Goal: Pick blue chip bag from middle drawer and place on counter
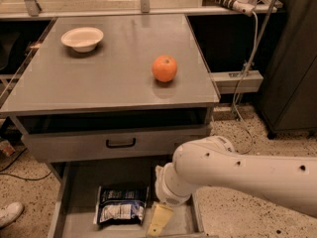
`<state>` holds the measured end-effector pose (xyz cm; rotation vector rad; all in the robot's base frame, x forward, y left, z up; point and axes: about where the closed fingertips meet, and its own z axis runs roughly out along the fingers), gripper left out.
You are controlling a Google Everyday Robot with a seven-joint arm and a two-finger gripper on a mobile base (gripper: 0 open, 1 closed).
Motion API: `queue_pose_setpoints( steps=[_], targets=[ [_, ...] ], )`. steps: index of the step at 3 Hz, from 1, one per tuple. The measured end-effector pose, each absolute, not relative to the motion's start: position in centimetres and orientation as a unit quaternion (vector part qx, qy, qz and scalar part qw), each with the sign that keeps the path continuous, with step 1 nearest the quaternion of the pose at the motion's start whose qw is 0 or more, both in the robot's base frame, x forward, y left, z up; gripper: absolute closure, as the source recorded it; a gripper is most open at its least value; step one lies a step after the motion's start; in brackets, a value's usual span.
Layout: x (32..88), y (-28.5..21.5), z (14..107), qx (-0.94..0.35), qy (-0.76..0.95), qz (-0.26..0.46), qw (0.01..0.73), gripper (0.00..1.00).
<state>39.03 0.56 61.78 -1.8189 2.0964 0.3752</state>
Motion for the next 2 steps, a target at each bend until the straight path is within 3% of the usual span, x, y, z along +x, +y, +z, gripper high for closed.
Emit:
queue_pose_setpoints(
  steps=[2],
  targets=[
    [39.9, 1.8, 59.5, -0.639, 0.738, 0.136, 0.172, 0.00]
  ],
)
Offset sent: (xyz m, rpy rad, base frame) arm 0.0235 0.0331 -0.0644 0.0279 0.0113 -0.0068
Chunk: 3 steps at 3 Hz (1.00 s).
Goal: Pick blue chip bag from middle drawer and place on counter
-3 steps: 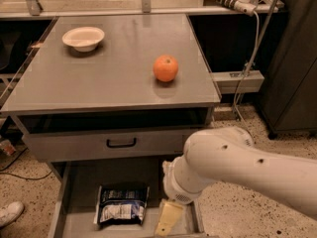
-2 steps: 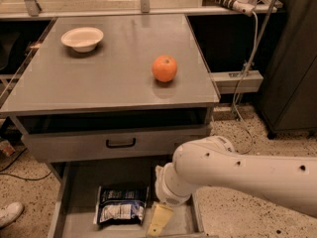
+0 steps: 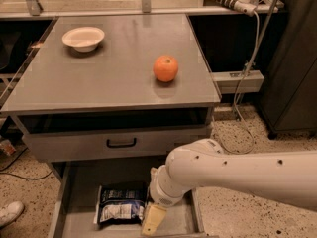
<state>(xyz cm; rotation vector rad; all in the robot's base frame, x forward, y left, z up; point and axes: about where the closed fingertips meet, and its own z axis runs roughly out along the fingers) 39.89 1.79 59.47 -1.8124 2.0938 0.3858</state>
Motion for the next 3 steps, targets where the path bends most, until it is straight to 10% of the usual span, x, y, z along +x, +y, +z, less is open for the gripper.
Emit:
queue_pose_setpoints(
  steps=[3],
  targets=[
    [45.21, 5.31, 53.22, -0.641, 0.733, 0.115, 0.197, 0.00]
  ],
)
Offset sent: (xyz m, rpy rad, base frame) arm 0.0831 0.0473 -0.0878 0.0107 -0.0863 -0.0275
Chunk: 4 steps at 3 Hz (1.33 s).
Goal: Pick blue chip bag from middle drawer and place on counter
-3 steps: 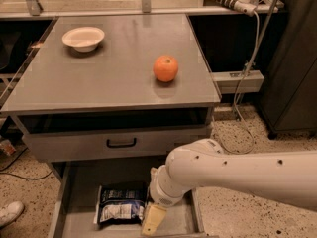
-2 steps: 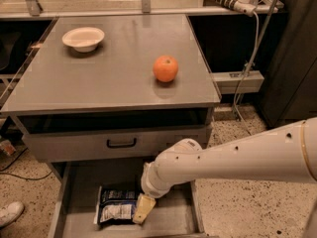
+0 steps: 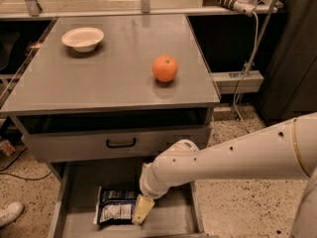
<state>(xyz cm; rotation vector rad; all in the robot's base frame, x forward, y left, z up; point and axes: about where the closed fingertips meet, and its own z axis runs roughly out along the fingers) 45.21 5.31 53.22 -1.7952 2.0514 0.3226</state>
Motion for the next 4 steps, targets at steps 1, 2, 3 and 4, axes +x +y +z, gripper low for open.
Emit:
queue_pose_setpoints(
  steps=[1, 2, 3, 4],
  targets=[
    [47.8, 6.4, 48.5, -0.645, 0.728, 0.107, 0.207, 0.00],
    [47.8, 6.4, 48.5, -0.645, 0.728, 0.107, 0.207, 0.00],
    [47.5, 6.9, 46.6, -0.646, 0.727, 0.113, 0.205, 0.00],
    [47.7, 7.4, 43.7, -0.648, 0.724, 0.119, 0.201, 0.00]
  ],
)
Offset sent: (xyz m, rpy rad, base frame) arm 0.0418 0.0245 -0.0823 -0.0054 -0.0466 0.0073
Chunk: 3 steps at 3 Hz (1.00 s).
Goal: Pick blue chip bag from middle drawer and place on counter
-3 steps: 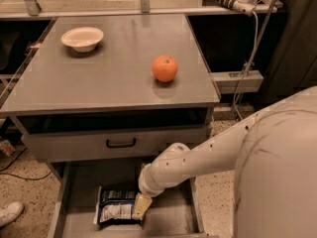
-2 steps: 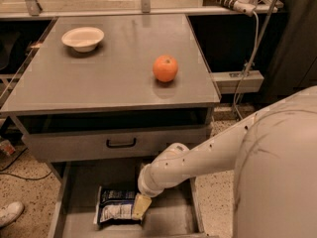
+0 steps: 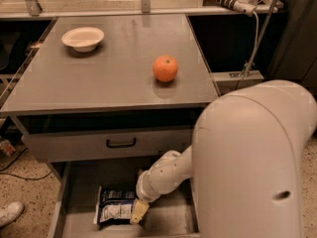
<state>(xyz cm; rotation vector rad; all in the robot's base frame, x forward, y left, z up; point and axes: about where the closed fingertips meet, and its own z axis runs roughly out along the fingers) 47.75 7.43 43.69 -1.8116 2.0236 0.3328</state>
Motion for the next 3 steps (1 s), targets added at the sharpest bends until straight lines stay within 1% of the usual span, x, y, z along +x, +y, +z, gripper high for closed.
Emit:
queue_pose_setpoints(
  steps=[3],
  targets=[
    [46.2, 9.6, 37.7, -0.636, 0.733, 0.151, 0.187, 0.00]
  ],
)
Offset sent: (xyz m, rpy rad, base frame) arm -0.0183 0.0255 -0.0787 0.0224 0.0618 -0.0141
